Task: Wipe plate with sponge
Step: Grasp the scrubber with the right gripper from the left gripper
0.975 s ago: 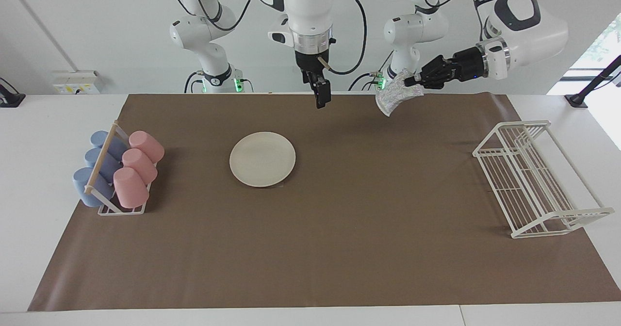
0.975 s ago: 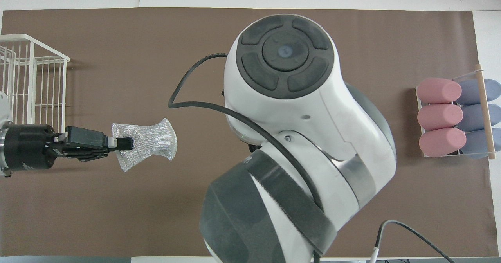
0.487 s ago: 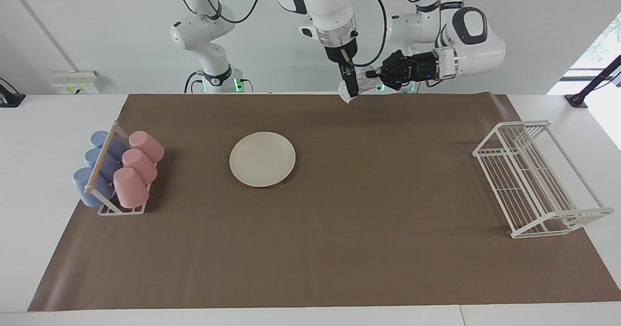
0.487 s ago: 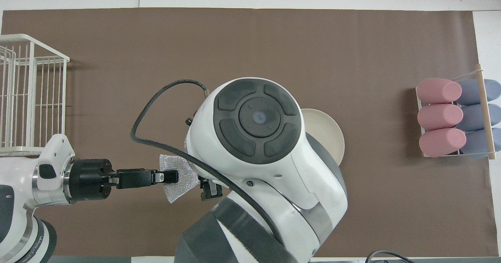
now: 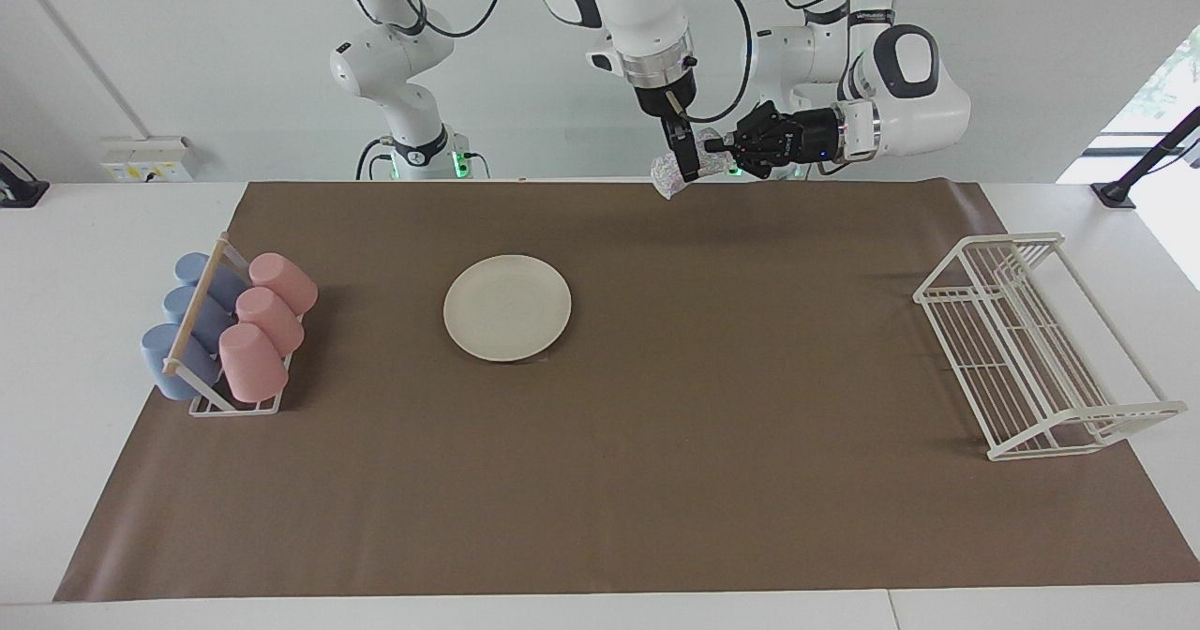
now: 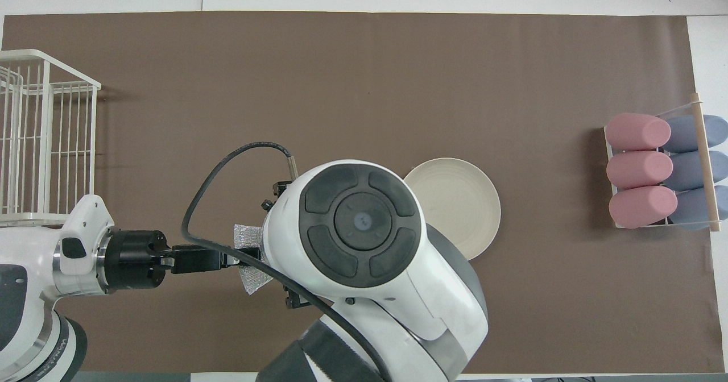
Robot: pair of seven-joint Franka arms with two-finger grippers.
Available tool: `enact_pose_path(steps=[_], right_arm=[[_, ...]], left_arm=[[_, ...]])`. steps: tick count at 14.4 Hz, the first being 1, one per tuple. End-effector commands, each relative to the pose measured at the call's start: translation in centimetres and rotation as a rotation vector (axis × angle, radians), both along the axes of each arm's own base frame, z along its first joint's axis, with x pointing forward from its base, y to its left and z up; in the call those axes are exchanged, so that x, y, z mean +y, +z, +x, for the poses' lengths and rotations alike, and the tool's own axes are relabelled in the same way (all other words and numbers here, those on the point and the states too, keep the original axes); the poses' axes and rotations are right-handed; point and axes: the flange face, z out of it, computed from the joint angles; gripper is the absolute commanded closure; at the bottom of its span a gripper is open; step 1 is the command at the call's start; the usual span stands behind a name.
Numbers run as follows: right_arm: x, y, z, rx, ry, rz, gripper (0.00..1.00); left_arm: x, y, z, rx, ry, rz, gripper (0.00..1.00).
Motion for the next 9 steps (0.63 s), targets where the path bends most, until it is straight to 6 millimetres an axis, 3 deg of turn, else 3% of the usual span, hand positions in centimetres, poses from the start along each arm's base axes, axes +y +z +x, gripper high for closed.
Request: enact_pose_path(steps=[1,2,3,4,5,6,9], right_arm=[[-0.6,-0.87,-1.66,-0.023,0.007,0.024,0.0],[-0.63,-0.95,-1.56,-0.025,0.009,0.024,0.0],[-0.77,-0.85,-1.26,-0.036,0.022,0.028,0.29],[-0.91,-0.77,-1.0,-0.055,0.064,0.033,0.77],[-0.93,-0.75,-0.81,-0.078,0.093,0.043,0.95],[-0.93,-0.68,-0.75,-0.09,0.101,0.05,1.0],[-0.89,-0.68,-0.69,-0.093,0.104,0.05,1.0]], left_arm=[[0.17,-0.15,0.02,-0.009,0.001,-0.03,1.0],[0.17,-0.15,0.02,-0.009,0.001,-0.03,1.0],[0.17,-0.15,0.02,-0.009,0.001,-0.03,1.0],[0.16,-0.15,0.0,-0.007,0.0,-0.03,1.0],[0.19,-0.2,-0.03,-0.005,-0.001,-0.032,1.0],[0.21,-0.11,-0.03,-0.006,-0.003,-0.034,1.0],[0.21,-0.11,-0.03,-0.006,-0.003,-0.034,1.0]])
